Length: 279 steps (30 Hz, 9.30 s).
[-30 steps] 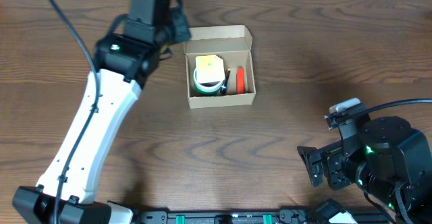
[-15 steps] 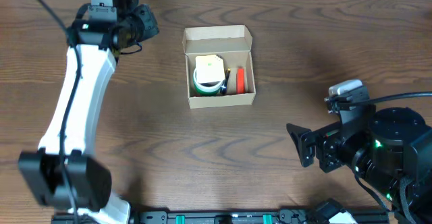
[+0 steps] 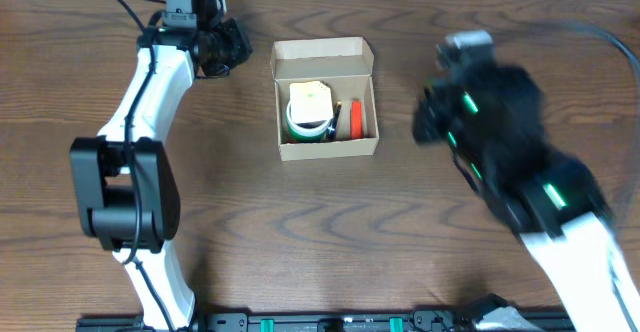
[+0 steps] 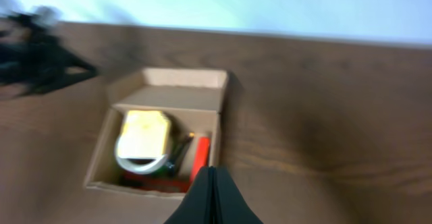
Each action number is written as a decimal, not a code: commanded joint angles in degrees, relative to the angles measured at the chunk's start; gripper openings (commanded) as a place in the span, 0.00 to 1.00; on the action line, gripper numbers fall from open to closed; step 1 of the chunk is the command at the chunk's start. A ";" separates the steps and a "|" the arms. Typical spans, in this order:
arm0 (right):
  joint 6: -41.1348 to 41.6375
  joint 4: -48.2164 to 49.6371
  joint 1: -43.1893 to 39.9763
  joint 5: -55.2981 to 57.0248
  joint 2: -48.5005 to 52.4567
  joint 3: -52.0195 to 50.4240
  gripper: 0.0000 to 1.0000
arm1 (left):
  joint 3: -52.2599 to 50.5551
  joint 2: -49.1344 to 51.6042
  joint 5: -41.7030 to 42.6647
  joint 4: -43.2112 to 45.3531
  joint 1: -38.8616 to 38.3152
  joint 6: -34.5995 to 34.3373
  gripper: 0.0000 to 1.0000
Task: Pack container
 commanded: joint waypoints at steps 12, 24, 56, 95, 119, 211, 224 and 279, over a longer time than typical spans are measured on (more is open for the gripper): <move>13.97 20.90 -18.60 -30.86 34.25 -0.83 0.01 | 0.90 2.47 -3.10 1.25 0.83 2.89 0.06; 30.29 41.46 -18.51 -43.34 53.42 0.35 0.01 | 2.89 11.98 9.07 8.11 1.70 -9.84 0.06; 30.73 58.16 -18.10 -66.27 61.61 11.89 0.02 | 13.73 17.46 37.62 17.20 2.10 -14.71 0.06; 25.77 51.82 -12.00 -91.12 50.97 12.76 0.02 | 15.52 -3.89 17.40 -36.70 -0.72 38.51 0.06; -7.82 -6.97 -9.16 -36.35 23.19 12.61 0.01 | 6.36 -15.74 12.17 -39.54 -2.14 44.06 0.06; 13.62 -10.34 2.45 -24.70 -48.24 -35.34 0.99 | -47.47 -90.14 9.31 -29.59 -9.79 31.19 0.95; 13.64 -10.34 2.45 -24.70 -48.24 -35.34 0.99 | -65.29 -103.58 -12.20 -7.39 3.61 29.42 0.95; 2.75 -15.65 2.62 -16.94 -48.57 -35.71 0.99 | -88.28 -117.90 -9.94 5.75 7.74 22.38 0.95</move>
